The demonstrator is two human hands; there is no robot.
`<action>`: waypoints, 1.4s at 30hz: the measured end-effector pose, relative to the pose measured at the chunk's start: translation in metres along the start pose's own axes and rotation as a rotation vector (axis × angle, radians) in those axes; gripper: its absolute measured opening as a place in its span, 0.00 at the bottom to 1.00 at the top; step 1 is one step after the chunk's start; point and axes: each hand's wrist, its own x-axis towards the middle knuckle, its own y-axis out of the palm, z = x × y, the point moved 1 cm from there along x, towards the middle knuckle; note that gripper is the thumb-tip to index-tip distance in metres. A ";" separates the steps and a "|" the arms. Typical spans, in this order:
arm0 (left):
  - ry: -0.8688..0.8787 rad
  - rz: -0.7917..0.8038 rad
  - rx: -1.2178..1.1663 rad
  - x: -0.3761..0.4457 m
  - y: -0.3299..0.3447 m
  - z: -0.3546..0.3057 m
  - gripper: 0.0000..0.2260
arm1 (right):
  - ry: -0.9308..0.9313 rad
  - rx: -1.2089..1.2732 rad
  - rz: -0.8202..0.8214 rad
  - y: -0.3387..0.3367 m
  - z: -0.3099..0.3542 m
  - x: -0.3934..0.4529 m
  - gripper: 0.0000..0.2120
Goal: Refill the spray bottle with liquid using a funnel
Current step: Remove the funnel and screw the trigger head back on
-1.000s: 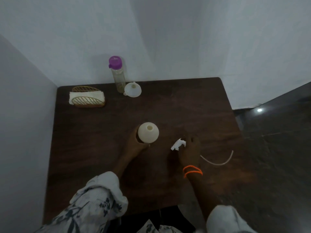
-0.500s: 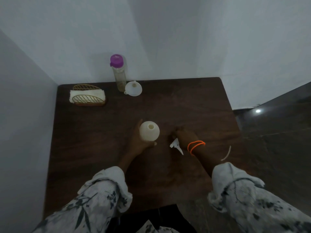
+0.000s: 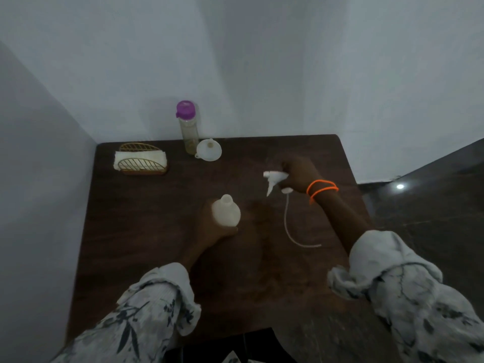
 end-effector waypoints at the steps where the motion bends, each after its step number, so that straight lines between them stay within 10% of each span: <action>1: 0.007 -0.016 0.006 -0.001 -0.004 -0.003 0.43 | -0.013 0.055 -0.065 -0.017 0.006 0.001 0.16; 12: 0.018 -0.098 0.062 -0.008 -0.043 -0.032 0.44 | 0.040 0.744 -0.603 -0.137 0.052 -0.014 0.23; 23: -0.037 -0.144 0.022 -0.015 -0.058 -0.041 0.46 | 0.018 1.234 -0.693 -0.156 0.071 -0.034 0.20; 42: 0.001 -0.170 0.015 -0.018 -0.068 -0.067 0.44 | -0.011 1.086 -0.659 -0.136 0.062 -0.049 0.20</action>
